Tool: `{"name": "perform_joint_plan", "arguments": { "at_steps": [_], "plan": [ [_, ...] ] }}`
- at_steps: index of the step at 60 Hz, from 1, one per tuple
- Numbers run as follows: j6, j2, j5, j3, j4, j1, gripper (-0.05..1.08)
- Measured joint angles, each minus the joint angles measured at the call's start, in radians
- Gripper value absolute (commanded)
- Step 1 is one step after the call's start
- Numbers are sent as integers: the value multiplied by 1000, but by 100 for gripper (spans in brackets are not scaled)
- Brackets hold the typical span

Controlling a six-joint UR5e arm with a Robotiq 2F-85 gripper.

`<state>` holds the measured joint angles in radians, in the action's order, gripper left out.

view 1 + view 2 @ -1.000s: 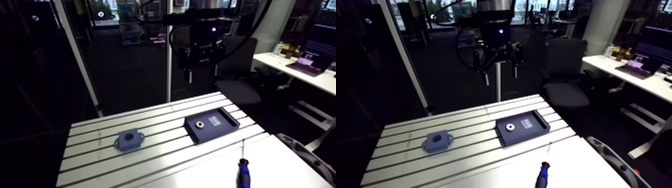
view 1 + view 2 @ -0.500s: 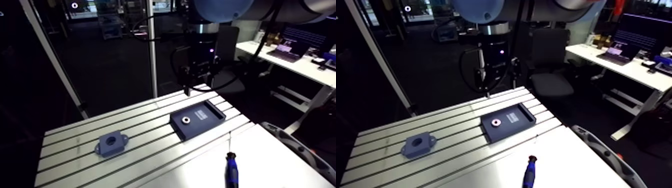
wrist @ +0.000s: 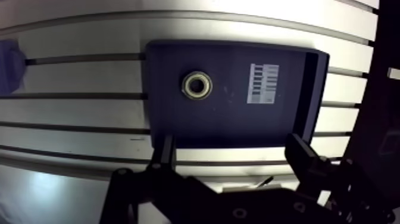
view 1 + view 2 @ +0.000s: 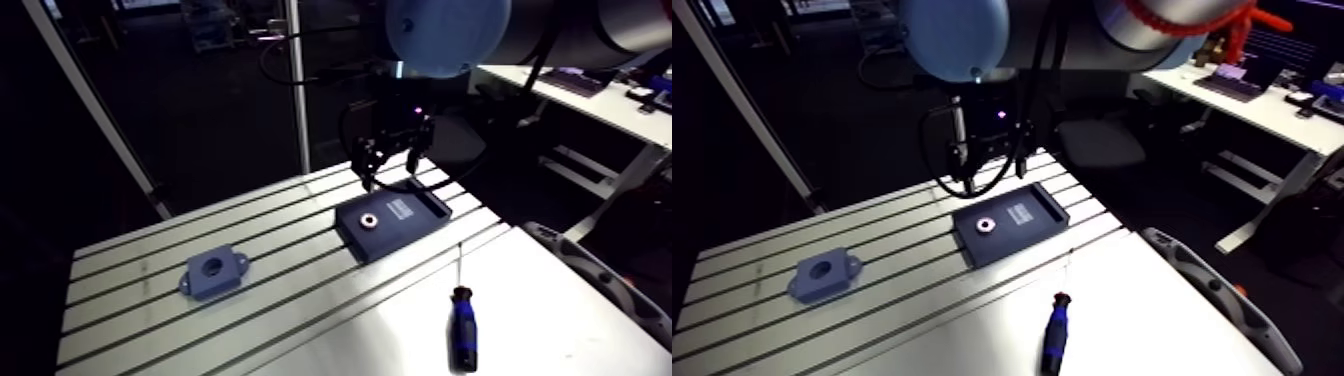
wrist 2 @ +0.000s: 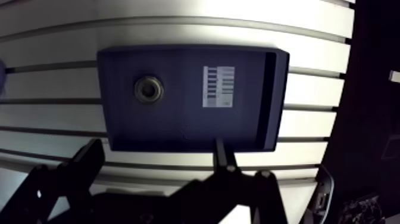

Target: Pick up the bearing and press it into the housing until flush.

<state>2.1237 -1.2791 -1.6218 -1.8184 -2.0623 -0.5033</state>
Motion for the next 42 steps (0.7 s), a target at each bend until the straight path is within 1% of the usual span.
{"name": "perform_joint_plan", "arguments": {
  "at_steps": [12,14,15,16,17,18,19,20,21,22,26,38,39,42],
  "plan": [
    [-8,34,0,3,-27,12,1],
    [-9,39,0,3,-31,13,3],
    [-9,41,0,3,-33,14,8],
    [-10,43,0,3,-35,15,8],
    [-10,45,-1,3,-36,16,13],
    [-11,47,-1,3,-38,17,13],
    [-11,49,-1,3,-40,17,17],
    [-12,51,-1,3,-41,18,17],
    [-12,53,-1,3,-42,19,22],
    [-13,55,-1,2,-43,19,24],
    [-14,61,-1,1,-46,21,28],
    [-18,76,-2,-7,-51,25,32],
    [-18,77,-2,-7,-51,25,35],
    [-19,81,-2,-10,-52,26,35]
  ]
}}
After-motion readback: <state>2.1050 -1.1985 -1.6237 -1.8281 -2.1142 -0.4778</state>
